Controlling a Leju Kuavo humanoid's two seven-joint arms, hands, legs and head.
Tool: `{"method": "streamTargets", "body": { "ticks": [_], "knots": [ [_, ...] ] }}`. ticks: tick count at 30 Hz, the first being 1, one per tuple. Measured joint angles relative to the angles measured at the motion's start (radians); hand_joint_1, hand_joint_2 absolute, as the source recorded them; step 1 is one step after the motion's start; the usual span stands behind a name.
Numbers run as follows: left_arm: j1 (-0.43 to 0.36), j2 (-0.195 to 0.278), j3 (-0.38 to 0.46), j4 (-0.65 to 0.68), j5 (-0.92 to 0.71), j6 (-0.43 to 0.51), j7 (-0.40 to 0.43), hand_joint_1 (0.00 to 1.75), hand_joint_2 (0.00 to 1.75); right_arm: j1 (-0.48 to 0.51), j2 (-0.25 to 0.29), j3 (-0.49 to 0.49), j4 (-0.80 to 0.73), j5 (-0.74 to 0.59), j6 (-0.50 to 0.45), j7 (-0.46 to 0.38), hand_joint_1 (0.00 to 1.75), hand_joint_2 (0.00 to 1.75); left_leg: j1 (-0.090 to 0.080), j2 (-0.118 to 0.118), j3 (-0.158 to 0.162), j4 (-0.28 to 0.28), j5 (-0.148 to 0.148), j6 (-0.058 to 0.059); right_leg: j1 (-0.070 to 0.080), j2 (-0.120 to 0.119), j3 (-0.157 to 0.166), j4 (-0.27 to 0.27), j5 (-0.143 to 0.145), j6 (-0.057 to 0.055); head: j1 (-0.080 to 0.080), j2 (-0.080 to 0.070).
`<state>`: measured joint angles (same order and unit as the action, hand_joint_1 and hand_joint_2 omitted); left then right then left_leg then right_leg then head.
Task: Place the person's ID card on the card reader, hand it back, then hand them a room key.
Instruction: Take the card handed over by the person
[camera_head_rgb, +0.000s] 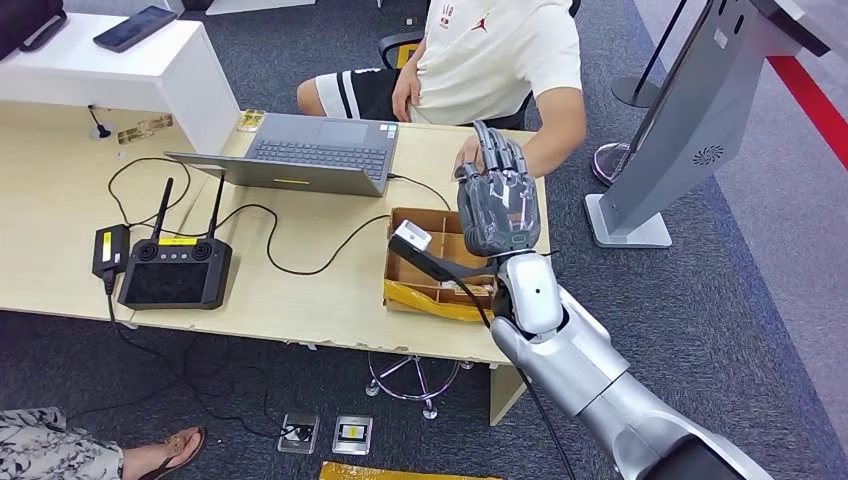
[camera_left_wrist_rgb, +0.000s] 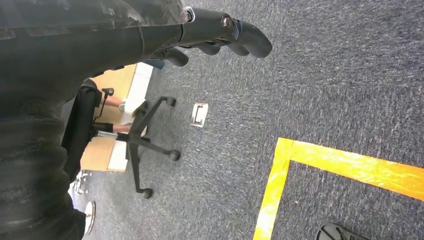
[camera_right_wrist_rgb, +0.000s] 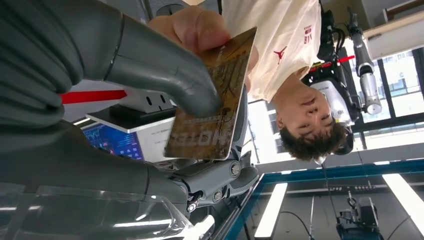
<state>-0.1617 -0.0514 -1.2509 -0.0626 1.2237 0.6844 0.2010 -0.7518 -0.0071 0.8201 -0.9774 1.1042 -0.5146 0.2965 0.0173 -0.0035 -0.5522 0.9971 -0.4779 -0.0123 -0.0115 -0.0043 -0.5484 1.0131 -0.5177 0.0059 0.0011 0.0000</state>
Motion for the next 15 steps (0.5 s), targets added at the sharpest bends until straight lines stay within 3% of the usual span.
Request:
{"method": "streamTargets", "body": {
  "ticks": [7,15],
  "knots": [
    [0.0,0.001,0.0,0.0,-0.022,0.0,0.0,0.0,1.75,0.014,-0.012,-0.017,-0.01,0.028,-0.008,0.016,1.61,1.75,0.0,0.0,0.0,0.0,0.0,0.0,0.0,0.0,0.0,0.0,0.0,0.0,0.0,0.0],
    [0.0,0.002,0.0,0.0,-0.033,0.0,0.0,0.0,1.75,0.033,-0.026,-0.026,-0.027,0.052,-0.002,0.021,1.74,1.75,0.0,0.0,0.0,0.0,0.0,0.0,0.0,0.0,0.0,0.0,0.0,0.0,0.0,0.0]
  ]
}}
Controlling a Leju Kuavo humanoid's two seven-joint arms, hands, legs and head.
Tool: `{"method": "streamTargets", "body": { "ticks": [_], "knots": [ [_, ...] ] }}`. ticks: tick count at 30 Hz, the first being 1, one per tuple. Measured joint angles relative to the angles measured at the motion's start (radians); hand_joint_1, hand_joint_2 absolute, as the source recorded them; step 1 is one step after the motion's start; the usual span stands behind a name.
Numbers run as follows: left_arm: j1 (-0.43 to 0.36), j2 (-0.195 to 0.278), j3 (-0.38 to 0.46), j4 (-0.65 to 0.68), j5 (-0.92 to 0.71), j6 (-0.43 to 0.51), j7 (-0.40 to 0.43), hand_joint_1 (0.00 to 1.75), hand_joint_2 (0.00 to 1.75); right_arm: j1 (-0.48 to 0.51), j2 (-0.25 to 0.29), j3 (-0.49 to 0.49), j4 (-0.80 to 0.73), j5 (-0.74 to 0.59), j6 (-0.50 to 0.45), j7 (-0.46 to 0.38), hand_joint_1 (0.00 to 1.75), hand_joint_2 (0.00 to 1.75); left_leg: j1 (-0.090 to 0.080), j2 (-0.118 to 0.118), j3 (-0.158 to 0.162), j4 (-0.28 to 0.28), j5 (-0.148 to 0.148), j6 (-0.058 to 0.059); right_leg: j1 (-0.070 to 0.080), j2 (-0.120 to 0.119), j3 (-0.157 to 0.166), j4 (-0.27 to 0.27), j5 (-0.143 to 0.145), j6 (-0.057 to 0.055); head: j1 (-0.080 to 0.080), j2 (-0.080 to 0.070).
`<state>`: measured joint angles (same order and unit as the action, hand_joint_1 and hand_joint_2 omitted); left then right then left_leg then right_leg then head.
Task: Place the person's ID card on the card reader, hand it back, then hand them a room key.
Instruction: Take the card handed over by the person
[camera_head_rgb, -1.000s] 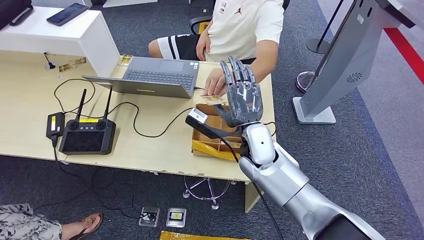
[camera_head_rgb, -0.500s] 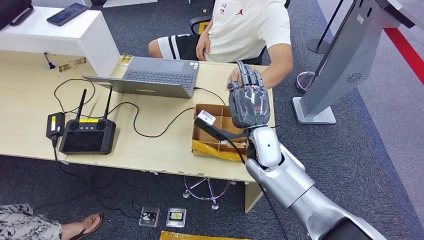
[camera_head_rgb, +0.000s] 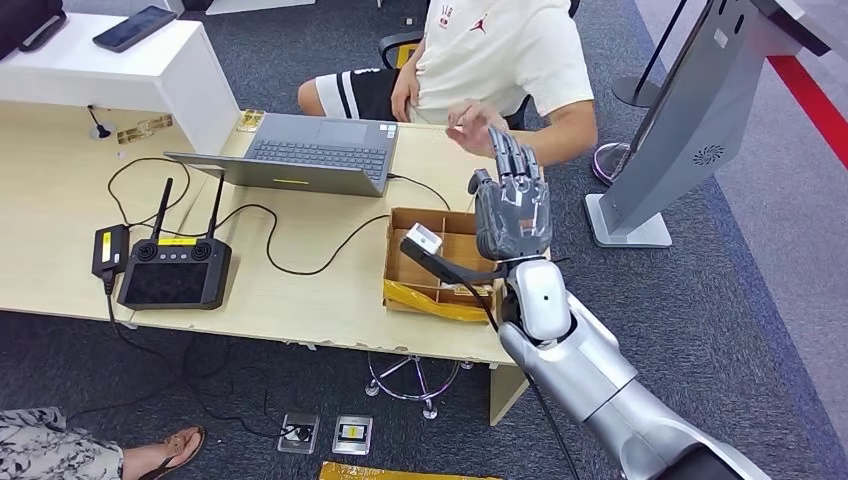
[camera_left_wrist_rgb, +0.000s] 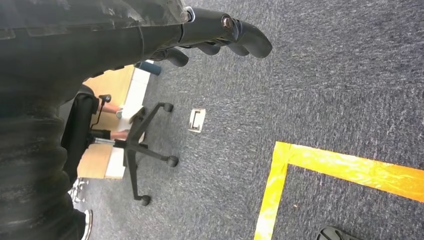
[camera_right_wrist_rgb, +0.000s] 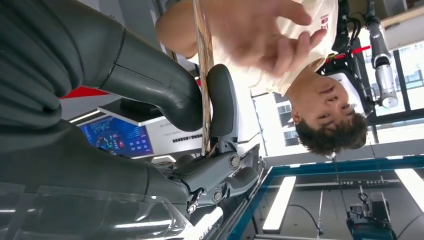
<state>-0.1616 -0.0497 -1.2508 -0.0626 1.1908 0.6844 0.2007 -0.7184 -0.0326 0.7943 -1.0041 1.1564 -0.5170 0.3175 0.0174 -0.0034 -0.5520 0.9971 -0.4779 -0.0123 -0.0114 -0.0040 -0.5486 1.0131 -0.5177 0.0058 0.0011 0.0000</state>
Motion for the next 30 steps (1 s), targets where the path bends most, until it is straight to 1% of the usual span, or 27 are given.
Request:
{"method": "streamTargets", "body": {
  "ticks": [7,20,25,30],
  "knots": [
    [0.0,0.002,0.0,0.0,-0.008,0.0,0.0,0.0,1.75,0.026,-0.022,-0.028,0.0,-0.017,-0.014,0.017,1.75,1.75,0.0,0.0,0.0,0.0,0.0,0.0,0.0,0.0,0.0,0.0,0.0,0.0,0.0,0.0],
    [0.0,0.004,0.002,0.0,-0.013,0.0,0.0,0.0,1.75,0.131,-0.095,-0.125,0.03,-0.172,-0.125,-0.01,1.75,1.75,0.0,0.0,0.0,0.0,0.0,0.0,0.0,0.0,0.0,0.0,0.0,0.0,0.0,0.0],
    [0.0,0.004,0.004,0.0,-0.013,0.0,0.0,0.0,1.75,0.176,-0.11,-0.147,0.056,-0.182,-0.138,-0.022,1.75,1.75,0.0,0.0,0.0,0.0,0.0,0.0,0.0,0.0,0.0,0.0,0.0,0.0,0.0,0.0],
    [0.0,0.004,0.004,0.0,-0.015,0.0,0.0,0.0,1.75,0.211,-0.113,-0.149,0.069,-0.167,-0.136,-0.027,1.75,1.75,0.0,0.0,0.0,0.0,0.0,0.0,0.0,-0.001,0.0,0.0,0.0,0.0,0.0,0.0]
  ]
}}
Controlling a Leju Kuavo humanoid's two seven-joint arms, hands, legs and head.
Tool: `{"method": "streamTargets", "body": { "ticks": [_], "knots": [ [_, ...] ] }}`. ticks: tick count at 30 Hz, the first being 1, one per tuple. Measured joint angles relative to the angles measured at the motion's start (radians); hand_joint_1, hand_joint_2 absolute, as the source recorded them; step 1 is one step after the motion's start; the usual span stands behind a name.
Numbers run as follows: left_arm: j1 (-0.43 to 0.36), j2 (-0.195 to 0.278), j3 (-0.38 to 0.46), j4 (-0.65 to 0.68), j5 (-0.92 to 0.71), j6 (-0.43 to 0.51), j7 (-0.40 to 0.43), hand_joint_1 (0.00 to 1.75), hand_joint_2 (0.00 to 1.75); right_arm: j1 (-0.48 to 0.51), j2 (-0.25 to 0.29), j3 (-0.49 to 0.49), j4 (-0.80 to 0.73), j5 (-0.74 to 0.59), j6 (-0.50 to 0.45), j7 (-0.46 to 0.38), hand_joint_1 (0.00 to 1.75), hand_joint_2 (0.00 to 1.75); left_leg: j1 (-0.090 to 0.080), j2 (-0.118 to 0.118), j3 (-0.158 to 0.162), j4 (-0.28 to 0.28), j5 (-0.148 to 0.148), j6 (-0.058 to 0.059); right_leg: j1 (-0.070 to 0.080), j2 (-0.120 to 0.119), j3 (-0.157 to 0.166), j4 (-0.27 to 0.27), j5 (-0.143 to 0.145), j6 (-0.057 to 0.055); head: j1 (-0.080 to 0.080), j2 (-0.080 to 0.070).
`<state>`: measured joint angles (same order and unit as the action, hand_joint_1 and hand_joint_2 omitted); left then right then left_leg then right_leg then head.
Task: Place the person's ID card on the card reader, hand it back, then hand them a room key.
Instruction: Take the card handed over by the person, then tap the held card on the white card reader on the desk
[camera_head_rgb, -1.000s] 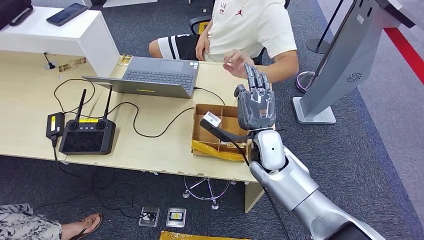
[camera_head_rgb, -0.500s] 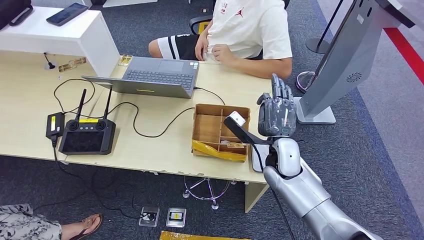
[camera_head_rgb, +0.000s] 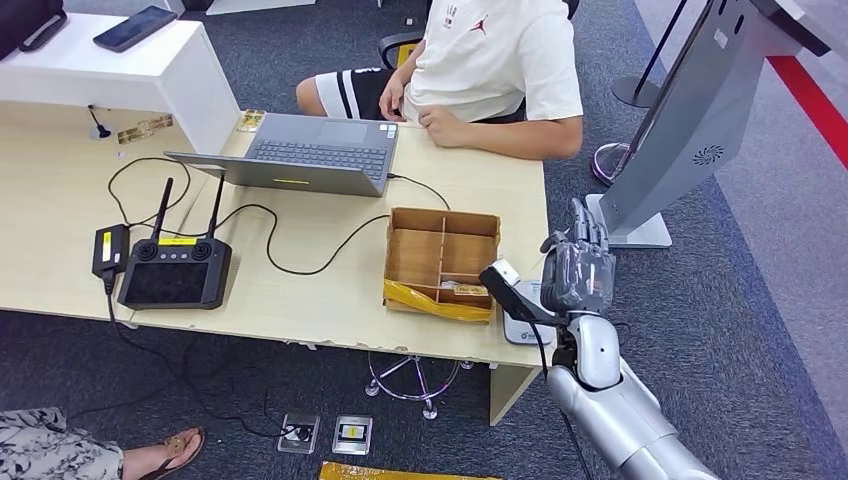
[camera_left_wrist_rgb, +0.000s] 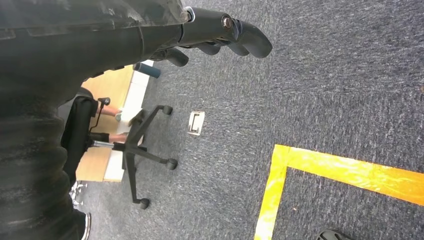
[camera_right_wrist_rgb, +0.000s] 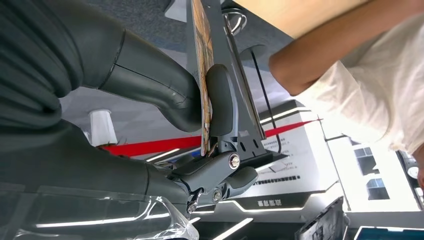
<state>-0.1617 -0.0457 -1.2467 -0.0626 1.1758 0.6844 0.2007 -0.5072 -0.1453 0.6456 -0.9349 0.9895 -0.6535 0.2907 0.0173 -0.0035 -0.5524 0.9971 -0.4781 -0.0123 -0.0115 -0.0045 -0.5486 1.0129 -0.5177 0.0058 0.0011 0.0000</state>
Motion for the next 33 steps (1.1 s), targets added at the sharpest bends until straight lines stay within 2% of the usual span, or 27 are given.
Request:
{"method": "streamTargets", "body": {
  "ticks": [12,23,33],
  "knots": [
    [0.0,0.001,0.003,0.0,0.0,0.0,0.0,0.0,1.75,0.052,0.026,0.011,0.027,0.017,0.017,-0.029,1.75,1.75,0.0,0.0,0.0,0.0,0.0,0.0,0.0,0.0,0.0,0.0,0.0,0.0,0.0,0.0],
    [-0.003,-0.005,0.02,0.011,0.01,0.0,0.0,0.0,1.75,0.059,0.061,0.021,0.066,-0.031,0.017,-0.048,1.75,1.75,0.0,0.0,0.0,0.0,0.0,0.0,0.0,0.0,0.0,0.0,0.0,0.0,0.0,0.0],
    [-0.004,-0.008,0.025,0.017,0.017,0.0,-0.019,0.0,1.75,0.071,0.065,0.019,0.119,-0.048,0.022,-0.007,1.75,1.75,0.0,0.0,0.0,0.0,0.0,0.0,0.0,0.0,0.0,0.0,0.0,0.0,0.0,0.0]
  ]
}}
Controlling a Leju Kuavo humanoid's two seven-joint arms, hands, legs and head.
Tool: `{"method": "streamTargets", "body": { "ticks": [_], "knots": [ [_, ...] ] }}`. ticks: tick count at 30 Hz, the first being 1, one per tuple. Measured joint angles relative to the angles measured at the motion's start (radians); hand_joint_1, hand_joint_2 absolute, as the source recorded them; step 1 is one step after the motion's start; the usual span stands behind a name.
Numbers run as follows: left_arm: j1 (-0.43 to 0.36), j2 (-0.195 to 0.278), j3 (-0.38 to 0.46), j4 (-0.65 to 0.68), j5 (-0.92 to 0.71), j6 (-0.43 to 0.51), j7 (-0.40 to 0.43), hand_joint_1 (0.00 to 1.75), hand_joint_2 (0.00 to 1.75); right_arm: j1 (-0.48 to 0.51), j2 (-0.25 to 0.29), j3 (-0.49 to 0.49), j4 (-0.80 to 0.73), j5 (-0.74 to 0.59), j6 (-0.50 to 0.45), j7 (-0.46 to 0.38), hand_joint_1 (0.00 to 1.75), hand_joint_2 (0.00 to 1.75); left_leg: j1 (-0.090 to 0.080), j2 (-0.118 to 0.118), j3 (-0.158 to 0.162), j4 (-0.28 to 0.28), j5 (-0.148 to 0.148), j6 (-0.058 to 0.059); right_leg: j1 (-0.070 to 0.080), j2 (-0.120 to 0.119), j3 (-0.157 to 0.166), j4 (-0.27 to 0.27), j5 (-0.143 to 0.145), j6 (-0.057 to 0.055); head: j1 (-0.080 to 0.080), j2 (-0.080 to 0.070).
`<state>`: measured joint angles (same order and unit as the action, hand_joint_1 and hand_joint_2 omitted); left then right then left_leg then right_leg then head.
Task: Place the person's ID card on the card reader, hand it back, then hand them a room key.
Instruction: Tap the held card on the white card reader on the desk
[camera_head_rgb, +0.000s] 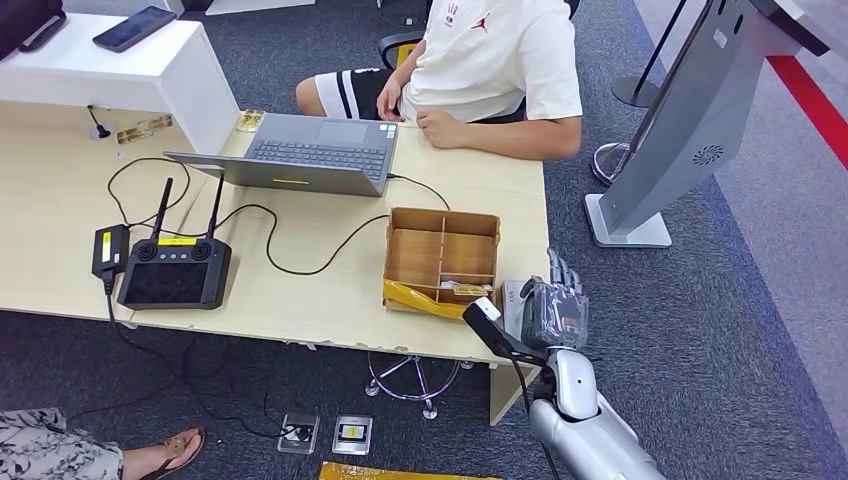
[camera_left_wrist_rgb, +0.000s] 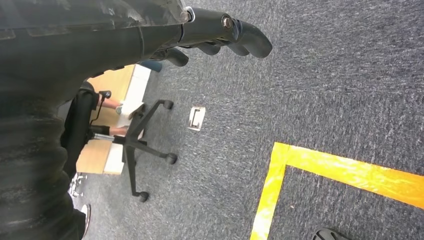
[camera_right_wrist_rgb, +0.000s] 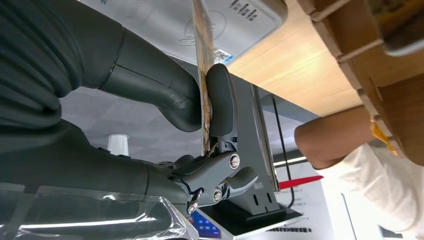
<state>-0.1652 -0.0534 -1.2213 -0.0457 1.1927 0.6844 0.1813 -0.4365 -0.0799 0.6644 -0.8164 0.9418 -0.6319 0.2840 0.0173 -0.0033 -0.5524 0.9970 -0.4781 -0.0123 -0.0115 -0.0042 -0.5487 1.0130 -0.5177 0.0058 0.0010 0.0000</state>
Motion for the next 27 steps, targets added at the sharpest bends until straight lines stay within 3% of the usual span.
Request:
{"method": "streamTargets", "body": {
  "ticks": [27],
  "knots": [
    [-0.001,-0.005,0.0,0.008,0.02,0.0,-0.012,0.0,1.75,-0.003,0.002,-0.016,0.025,0.013,-0.031,-0.034,1.75,1.75,0.0,0.0,0.001,0.0,0.0,0.0,0.0,0.0,0.002,0.0,0.0,0.0,0.0,0.0]
  ]
}}
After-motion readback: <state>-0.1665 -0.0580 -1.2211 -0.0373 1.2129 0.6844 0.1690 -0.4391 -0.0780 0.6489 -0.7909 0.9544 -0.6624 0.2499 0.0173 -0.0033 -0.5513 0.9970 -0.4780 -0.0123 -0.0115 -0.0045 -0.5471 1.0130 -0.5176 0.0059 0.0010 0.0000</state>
